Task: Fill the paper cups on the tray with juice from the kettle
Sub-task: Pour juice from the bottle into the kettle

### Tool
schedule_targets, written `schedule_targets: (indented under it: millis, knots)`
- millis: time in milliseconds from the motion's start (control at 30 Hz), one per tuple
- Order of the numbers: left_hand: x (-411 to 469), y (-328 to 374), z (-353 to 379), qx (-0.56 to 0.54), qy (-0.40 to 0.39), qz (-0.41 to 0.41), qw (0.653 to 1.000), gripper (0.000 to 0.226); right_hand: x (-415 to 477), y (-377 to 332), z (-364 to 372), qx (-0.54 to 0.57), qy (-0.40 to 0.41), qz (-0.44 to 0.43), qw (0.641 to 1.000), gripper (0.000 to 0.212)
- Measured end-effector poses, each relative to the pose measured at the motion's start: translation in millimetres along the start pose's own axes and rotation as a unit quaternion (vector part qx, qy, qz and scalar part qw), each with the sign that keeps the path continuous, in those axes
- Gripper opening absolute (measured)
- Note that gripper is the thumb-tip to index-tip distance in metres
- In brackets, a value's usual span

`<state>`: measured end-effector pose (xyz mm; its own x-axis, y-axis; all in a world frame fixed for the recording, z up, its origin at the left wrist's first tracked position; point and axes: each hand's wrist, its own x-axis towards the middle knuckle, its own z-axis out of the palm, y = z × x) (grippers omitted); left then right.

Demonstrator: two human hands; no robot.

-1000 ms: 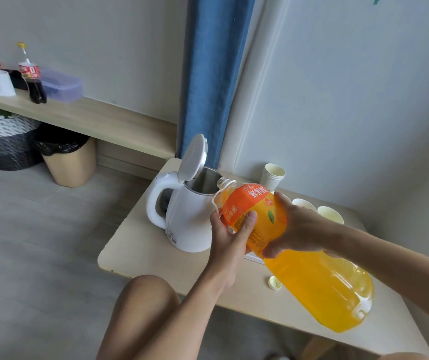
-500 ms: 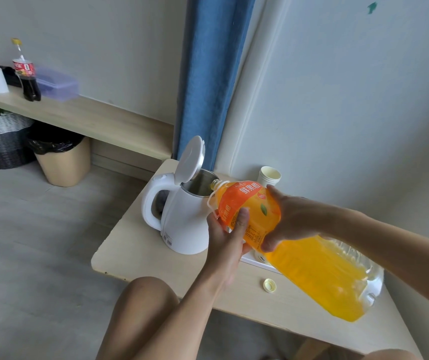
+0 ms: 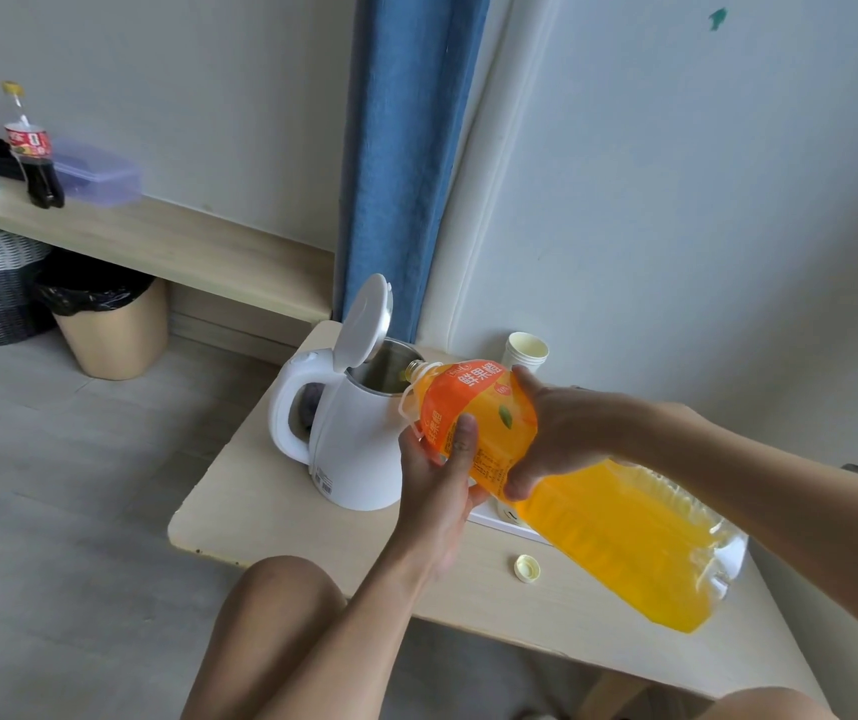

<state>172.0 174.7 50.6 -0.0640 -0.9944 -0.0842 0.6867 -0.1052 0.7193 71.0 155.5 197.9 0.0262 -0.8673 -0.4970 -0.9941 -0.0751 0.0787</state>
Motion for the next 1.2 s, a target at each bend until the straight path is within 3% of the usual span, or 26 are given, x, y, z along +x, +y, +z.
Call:
schedule_targets:
  millis: [1200]
  knots:
    - [-4.2, 4.2, 0.4, 0.0, -0.001, -0.002, 1.0, 0.113, 4.8, -1.3, 1.3, -0.04, -0.003, 0.0, 0.999, 0.138]
